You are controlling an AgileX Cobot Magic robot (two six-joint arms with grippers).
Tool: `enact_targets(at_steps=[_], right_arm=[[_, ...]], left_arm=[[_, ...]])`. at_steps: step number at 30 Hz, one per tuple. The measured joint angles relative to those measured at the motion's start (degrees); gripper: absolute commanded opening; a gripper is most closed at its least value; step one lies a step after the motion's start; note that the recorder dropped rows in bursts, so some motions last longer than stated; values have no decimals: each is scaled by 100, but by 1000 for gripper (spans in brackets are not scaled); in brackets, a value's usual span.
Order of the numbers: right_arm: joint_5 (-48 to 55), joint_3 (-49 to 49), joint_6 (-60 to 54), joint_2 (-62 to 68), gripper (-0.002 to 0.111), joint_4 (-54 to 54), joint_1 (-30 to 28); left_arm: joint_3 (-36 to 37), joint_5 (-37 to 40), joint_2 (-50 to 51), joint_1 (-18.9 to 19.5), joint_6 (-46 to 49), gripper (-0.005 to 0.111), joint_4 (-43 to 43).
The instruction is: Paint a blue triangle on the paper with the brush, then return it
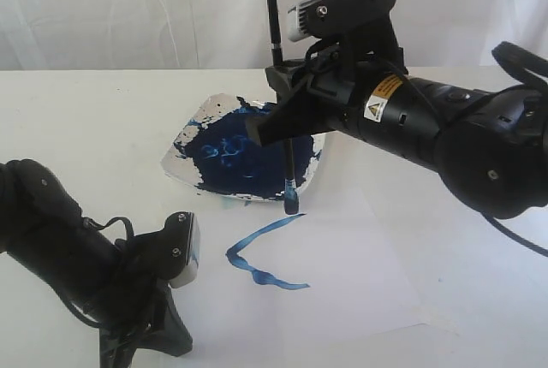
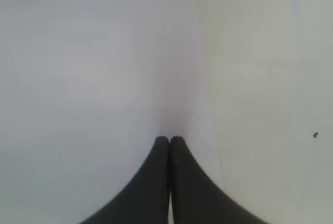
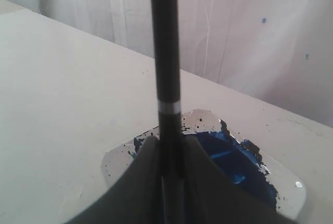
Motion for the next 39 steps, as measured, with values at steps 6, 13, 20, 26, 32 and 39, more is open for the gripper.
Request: enact_targets(at_steps=[6, 13, 20, 26, 32, 39], right_arm=[[100, 0, -202, 0, 0, 62, 0], [209, 0, -414, 0, 0, 151, -47], [245, 0, -427, 0, 0, 151, -73], [254, 0, -427, 32, 0, 151, -73], [214, 0, -427, 166, 0, 151, -73], [17, 0, -427, 193, 0, 151, -73]], left_arm=[[0, 0, 0, 0, 0, 0, 0], [0, 0, 0, 0, 0, 0, 0], [0, 0, 0, 0, 0, 0, 0], [0, 0, 0, 0, 0, 0, 0], [0, 0, 0, 0, 0, 0, 0], [0, 0, 0, 0, 0, 0, 0]])
